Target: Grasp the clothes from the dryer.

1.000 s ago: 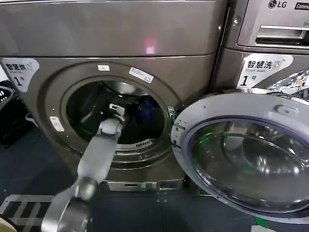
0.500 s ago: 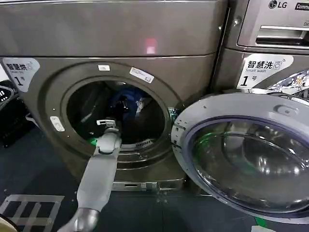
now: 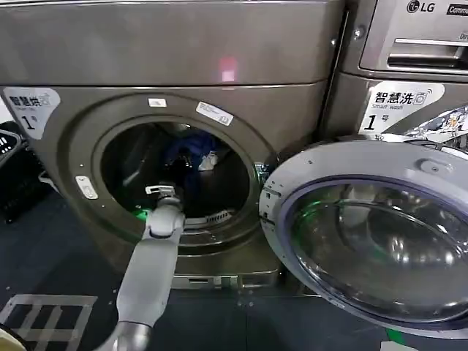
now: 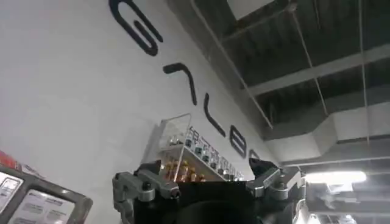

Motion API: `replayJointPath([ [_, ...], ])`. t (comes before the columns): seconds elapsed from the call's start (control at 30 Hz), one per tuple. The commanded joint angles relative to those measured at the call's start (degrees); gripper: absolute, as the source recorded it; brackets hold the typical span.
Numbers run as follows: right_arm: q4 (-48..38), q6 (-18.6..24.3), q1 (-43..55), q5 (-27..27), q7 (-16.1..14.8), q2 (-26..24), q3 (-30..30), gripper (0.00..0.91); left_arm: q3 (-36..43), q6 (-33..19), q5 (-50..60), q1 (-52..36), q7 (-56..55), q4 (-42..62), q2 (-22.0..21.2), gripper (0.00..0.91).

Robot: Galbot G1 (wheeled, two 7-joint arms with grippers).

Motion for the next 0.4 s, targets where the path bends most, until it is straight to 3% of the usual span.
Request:
replayJointPath([
  [0.03, 0.0, -0.2, 0.1, 0.0, -0.2, 0.0, 0.1, 0.907, 0.1, 0.3, 0.1, 0.2, 0.2, -0.2, 0.0, 0.0],
  [0.4, -0.1, -0.4, 0.2, -0.2, -0.6, 0.1, 0.1, 0.907, 0.9, 0.3, 0.0, -0.2, 0.4, -0.3, 0.1, 0.0],
])
